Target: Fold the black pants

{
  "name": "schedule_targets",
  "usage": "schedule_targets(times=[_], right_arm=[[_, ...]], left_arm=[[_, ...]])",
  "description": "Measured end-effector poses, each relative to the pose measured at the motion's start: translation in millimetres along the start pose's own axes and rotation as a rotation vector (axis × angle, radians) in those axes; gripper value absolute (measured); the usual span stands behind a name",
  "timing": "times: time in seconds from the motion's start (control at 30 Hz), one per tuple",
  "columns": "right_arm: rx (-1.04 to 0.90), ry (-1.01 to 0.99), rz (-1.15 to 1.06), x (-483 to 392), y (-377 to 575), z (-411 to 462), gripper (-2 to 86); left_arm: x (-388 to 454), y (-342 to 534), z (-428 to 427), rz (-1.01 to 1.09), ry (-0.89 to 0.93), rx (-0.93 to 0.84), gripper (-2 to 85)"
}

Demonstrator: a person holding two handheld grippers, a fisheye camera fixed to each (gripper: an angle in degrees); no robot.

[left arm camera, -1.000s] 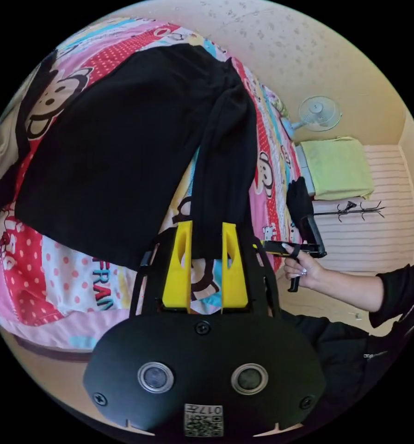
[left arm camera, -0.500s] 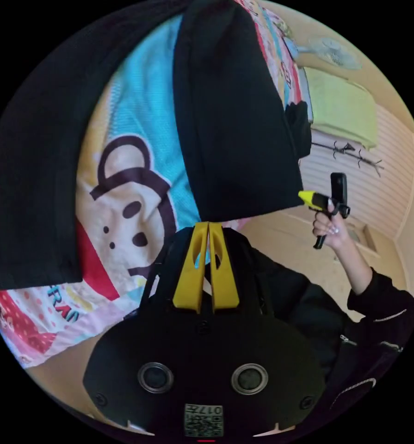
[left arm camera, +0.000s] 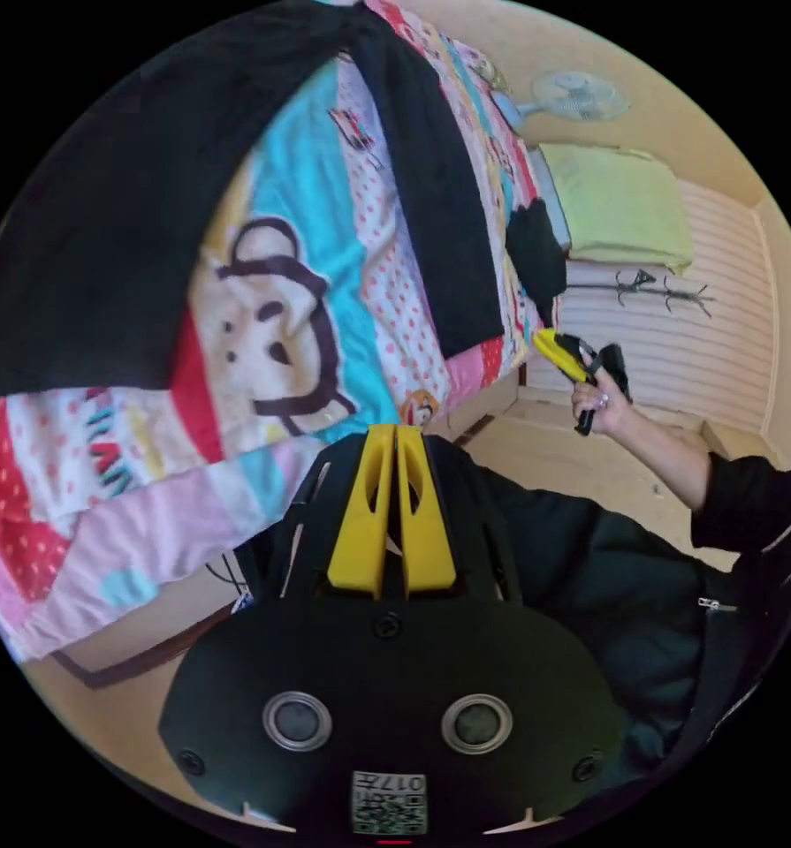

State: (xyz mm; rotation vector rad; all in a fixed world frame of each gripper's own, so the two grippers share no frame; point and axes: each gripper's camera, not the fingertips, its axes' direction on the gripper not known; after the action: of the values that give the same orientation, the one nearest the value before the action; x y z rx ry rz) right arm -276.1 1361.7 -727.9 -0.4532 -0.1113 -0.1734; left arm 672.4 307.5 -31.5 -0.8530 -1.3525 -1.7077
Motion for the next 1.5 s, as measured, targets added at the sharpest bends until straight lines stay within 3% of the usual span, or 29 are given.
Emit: schedule_targets(times=[0.23, 0.27, 0.3, 0.4, 0.6, 0.7, 0.87, 1.0, 1.1, 1.27, 1.5], right_arm=[[-0.289, -0.152, -0.187, -101, 7, 121, 8.1], [-0.368, -0.169, -0.225, -123, 9, 155, 8.4], [-0.446, -0.172, -0.267, -145, 10, 188, 8.7], [-0.585, -0.119, -0.354, -194, 14, 259, 9.1], [-0.6, -0.014, -0.29, -243, 16, 339, 9.9], [-0.523, 0.124, -0.19, -247, 16, 348, 8.7], [-0.397, 0.179, -0.074, -246, 32, 344, 7.5], [-0.343, 0.093, 0.029, -243, 36, 333, 8.0], [-0.365, 0.058, 0.06, -231, 38, 331, 7.8], [-0.345, 0.082, 0.016, -233, 38, 330, 10.1], [-0.362, 0.047, 0.007, -224, 25, 320, 12.0]], left_arm=[[-111, 65, -197, -0.297, -0.24, 0.699, 5.0], [-119, 66, -204, -0.299, -0.235, 0.727, 5.5], [-138, 62, -209, -0.311, -0.22, 0.724, 6.3], [-180, 32, -195, -0.419, -0.193, 0.46, 7.2], [-159, 7, -154, -0.256, -0.353, 0.289, 12.0], [-153, 10, -148, -0.28, -0.363, 0.35, 12.4], [-157, 27, -138, -0.403, -0.307, 0.52, 11.3], [-161, 45, -139, -0.443, -0.225, 0.602, 7.9], [-168, 53, -141, -0.484, -0.133, 0.629, 7.0], [-162, 60, -141, -0.488, -0.145, 0.659, 5.4], [-152, 63, -145, -0.403, -0.124, 0.564, 4.2]])
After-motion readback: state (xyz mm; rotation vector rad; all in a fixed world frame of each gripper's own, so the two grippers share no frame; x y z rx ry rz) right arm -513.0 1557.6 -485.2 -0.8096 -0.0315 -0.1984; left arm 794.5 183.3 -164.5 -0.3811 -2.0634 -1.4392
